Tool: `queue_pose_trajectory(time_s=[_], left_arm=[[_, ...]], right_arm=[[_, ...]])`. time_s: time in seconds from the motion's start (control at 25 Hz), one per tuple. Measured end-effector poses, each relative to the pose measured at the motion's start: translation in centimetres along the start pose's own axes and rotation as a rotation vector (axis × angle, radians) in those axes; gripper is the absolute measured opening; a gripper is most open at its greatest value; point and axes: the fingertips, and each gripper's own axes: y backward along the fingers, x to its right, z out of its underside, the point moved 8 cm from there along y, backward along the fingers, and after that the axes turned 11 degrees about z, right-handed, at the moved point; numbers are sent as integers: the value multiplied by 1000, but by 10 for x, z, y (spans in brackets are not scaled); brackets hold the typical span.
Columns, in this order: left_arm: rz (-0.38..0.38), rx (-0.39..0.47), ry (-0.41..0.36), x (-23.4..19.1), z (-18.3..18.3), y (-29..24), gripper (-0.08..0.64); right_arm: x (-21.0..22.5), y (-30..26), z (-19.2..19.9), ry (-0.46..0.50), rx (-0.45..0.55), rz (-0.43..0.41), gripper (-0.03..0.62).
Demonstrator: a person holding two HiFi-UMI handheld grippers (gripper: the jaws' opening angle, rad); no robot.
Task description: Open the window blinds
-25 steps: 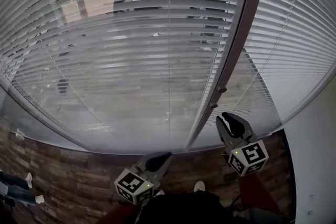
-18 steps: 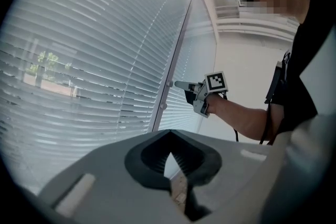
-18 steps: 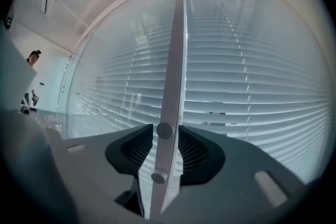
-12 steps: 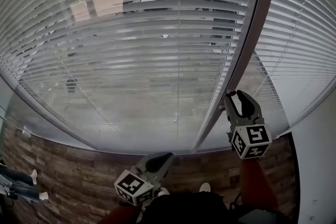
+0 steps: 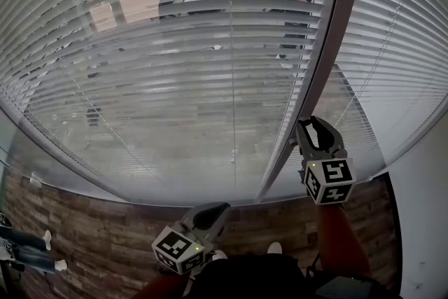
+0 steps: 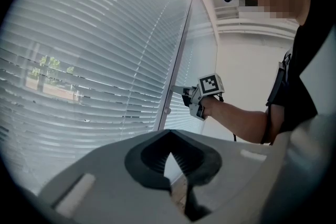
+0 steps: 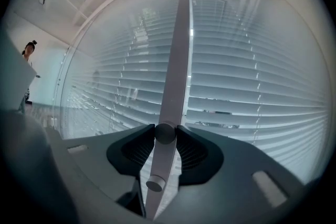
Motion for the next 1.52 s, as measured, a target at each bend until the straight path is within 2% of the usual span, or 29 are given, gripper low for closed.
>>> queue_pose_trajectory(time_s=[0.12,0.44,0.56,0.64,0.72,0.8,0.96,1.04,1.12,1.32,1.4,1.52], left_arm=[[0,-12,-4,-1,3,-1,2],[9,-29,-1,0,7,-4,2],[14,-25,4,1,7,-4,2],[17,-18,9,2,7,-2,2],[17,-14,9,4,6,0,0],[15,-19,6,3,8,-2,2],[15,-28,14,3,9,-9,2],[15,-29,13,4,9,-10,2],[16,-24,12,5,6,-9,1],[20,-28,18,7,10,-7,2],[18,-36,9,7,14,-3,2],[13,-36,11,4,14,-4,0]], right_arm=[[-1,-1,-1,80,-1,11,153],[-14,2,-6,484,18,101,149],[-17,0,-4,572,15,123,149],[-18,3,-6,539,22,115,153],[-18,8,-12,448,37,96,189],[-14,9,-13,317,38,65,196],[2,4,-1,-6,-7,10,176],[5,3,2,-118,-29,-17,170],[4,1,2,-139,-35,-22,161],[-1,2,3,-120,-31,4,153],[-4,5,4,-71,-29,15,152],[-6,3,1,72,-26,39,149]])
